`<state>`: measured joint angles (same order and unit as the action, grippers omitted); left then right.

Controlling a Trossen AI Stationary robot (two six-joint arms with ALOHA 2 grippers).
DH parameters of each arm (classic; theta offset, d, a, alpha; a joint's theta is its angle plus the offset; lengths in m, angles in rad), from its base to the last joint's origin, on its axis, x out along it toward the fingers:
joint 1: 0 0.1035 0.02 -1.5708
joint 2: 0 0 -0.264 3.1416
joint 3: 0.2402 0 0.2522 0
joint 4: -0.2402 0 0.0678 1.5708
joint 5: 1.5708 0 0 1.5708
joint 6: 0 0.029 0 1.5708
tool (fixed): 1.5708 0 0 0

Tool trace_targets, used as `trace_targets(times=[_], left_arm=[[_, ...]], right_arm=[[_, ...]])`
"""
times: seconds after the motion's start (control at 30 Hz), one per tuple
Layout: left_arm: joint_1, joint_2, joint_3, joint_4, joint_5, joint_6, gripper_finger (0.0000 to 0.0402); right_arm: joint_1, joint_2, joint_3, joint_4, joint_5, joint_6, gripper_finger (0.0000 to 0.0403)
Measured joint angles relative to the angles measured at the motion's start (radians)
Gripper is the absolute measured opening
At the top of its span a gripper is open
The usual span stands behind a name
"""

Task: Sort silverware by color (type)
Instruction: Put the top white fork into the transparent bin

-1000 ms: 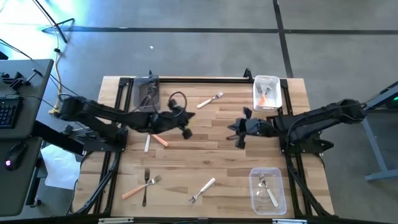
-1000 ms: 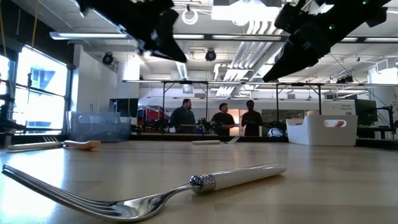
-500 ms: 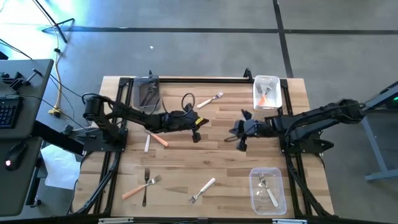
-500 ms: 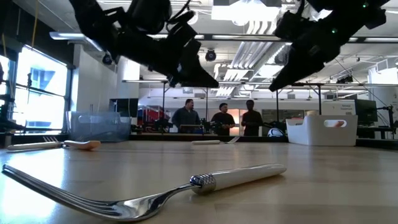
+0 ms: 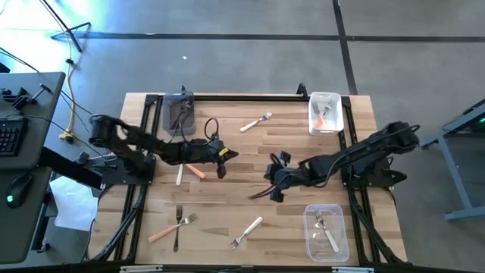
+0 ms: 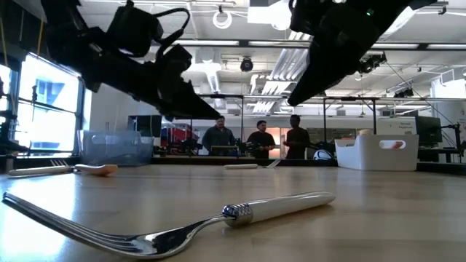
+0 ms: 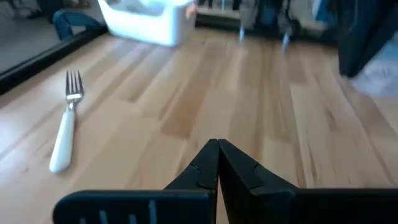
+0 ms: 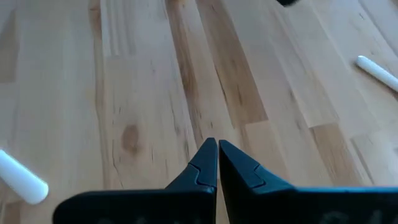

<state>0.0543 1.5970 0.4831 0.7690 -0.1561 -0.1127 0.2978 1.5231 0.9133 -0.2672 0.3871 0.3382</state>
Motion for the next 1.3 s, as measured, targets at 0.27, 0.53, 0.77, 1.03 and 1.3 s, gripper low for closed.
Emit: trace_targets(times=[0.27,0.53,0.77,1.03,1.3], left_arm=[[0.214,-0.097,0.205,-0.538,0.122,0.143,0.0000],[0.371,0.169,0.458,-0.627,0.249,0.218,0.0033],[0.396,0.322,0.568,-0.688,0.238,0.263,0.0131],[0.404,0.339,0.588,-0.721,0.190,0.247,0.0169],[0.409,0.340,0.586,-0.772,0.144,0.253,0.0148]], right_arm=[[0.006,0.041,0.096,-0.082,0.033,0.106,0.0000],[-0.063,0.037,0.096,-0.099,0.084,0.116,0.0000],[-0.104,0.037,0.096,-0.097,0.083,0.108,0.0000],[-0.136,0.037,0.096,-0.098,0.082,0.080,0.0000],[-0.141,0.037,0.096,-0.094,0.081,0.057,0.0000]])
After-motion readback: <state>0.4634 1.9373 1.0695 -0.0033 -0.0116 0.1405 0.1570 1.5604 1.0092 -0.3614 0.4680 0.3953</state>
